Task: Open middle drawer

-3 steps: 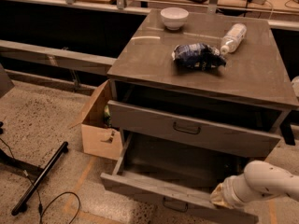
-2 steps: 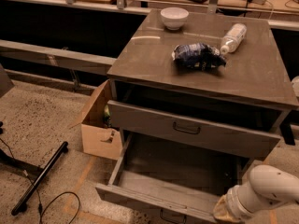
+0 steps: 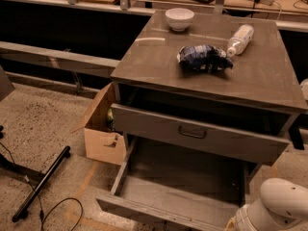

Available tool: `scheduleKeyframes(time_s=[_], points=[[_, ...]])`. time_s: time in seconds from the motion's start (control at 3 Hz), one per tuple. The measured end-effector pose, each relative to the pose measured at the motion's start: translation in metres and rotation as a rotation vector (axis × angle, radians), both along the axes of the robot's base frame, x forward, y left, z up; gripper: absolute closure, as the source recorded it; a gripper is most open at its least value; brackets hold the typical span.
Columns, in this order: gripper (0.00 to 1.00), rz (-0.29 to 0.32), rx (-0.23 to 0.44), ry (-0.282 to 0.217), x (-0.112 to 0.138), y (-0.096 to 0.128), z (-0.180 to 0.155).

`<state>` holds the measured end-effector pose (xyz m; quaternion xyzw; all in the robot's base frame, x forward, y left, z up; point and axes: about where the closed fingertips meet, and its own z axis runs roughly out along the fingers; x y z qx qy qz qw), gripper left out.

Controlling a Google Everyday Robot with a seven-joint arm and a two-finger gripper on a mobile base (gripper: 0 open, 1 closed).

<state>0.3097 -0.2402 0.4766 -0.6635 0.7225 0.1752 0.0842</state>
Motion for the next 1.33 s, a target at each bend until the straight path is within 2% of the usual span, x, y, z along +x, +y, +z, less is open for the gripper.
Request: scheduleKeyframes(time_s=[0.33,0.67,1.0,1.33], points=[[1.0,0.012,-0.007,-0.067,0.018,0.014,-0.006],[1.0,0.017,-0.017,-0.114,0.038,0.016,-0.018],[1.0,0.019,-0.021,-0.124,0.043,0.016,-0.015],[1.0,0.038,-0.032,-0.181,0.073,0.022,-0.021]])
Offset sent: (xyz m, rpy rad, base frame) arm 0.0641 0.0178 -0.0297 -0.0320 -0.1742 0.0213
